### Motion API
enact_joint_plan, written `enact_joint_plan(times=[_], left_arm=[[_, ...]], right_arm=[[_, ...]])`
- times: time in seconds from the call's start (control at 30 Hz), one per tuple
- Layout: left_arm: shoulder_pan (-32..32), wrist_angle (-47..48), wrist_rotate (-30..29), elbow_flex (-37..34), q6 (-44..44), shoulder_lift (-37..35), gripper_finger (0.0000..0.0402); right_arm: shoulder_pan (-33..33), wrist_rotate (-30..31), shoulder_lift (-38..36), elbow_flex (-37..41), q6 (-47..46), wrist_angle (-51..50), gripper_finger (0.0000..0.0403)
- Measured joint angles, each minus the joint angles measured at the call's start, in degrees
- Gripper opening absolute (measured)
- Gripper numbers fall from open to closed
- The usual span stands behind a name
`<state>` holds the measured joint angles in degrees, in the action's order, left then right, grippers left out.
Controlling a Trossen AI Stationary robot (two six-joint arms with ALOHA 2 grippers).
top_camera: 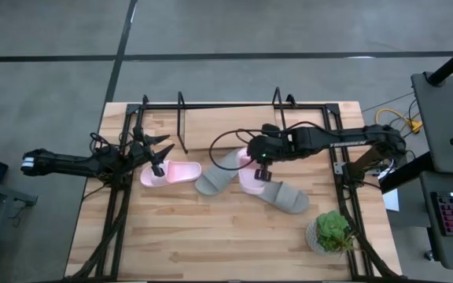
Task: Pick and place slides into the shelf
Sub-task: Put the right pink slides on the shelf
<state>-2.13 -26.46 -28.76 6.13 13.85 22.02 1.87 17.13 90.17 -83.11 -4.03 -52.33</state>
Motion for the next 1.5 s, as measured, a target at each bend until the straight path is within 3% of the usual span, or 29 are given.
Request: enact_joint_plan(times=[0.17, 0.37, 0.6, 0.73, 1.0, 1.5], left_arm=[[0.0, -0.6, 1.2, 0.0, 1.7, 0.4, 0.0151], [0.0, -4.4, 14.4, 0.0, 12.5, 3.0, 0.0151], [0.0, -7.5, 18.0, 4.7, 24.8, 12.8, 0.0154], [0.0, -7.4, 22.7, 9.0, 30.2, 20.7, 0.0182], [-0.1, -7.3, 22.5, 18.6, 38.4, 37.3, 0.0264], [-0.6, -7.6, 22.9, 32.6, 43.6, 55.5, 0.0269]], right_arm=[[0.0, 1.7, 0.7, 0.0, 5.3, 4.2, 0.0009], [-0.3, 3.6, 1.8, 0.1, 11.8, 8.1, 0.0009], [-2.6, 4.0, 1.6, 0.1, 12.0, 11.0, 0.0009], [-3.8, 4.0, 1.7, 0.1, 12.0, 11.4, 0.0009], [-4.1, 3.9, 1.8, 0.1, 12.0, 11.9, 0.0009], [-4.7, 3.9, 1.8, 0.1, 12.2, 12.2, 0.0009]])
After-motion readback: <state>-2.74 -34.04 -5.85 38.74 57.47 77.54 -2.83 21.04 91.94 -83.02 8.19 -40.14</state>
